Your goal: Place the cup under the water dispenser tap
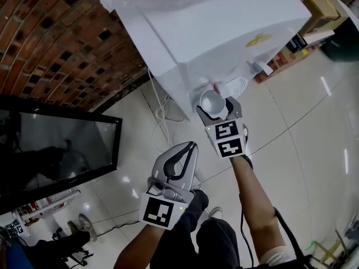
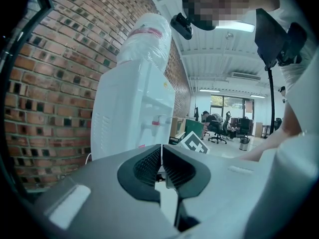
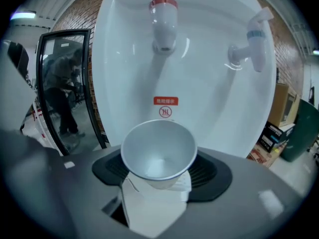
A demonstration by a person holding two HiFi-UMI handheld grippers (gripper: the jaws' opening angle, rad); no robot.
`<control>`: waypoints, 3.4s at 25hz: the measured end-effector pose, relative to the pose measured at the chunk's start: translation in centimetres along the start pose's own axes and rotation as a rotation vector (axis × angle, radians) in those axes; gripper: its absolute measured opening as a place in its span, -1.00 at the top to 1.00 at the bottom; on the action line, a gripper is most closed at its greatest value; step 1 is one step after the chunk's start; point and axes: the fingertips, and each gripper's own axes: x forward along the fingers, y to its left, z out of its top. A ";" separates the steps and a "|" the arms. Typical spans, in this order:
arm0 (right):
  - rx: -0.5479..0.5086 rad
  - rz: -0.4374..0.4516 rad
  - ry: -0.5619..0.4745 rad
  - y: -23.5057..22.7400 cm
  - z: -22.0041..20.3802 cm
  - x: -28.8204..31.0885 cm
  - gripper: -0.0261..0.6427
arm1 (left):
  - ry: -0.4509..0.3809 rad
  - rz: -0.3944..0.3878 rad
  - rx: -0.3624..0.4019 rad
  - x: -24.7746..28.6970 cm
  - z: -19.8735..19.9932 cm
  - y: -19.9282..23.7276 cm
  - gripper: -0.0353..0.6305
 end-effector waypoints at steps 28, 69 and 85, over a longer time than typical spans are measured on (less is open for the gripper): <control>0.044 0.003 -0.044 -0.5 -0.4 -2.6 -0.32 | 0.020 0.021 0.006 -0.2 0.3 -0.6 0.88; -0.002 -0.022 -0.457 13.1 15.2 -53.7 0.90 | -0.158 0.064 0.093 -22.0 22.0 -25.5 0.89; -0.034 -0.053 -0.458 23.1 14.9 -60.6 0.90 | -0.204 -0.071 0.092 -31.9 24.3 -27.8 0.89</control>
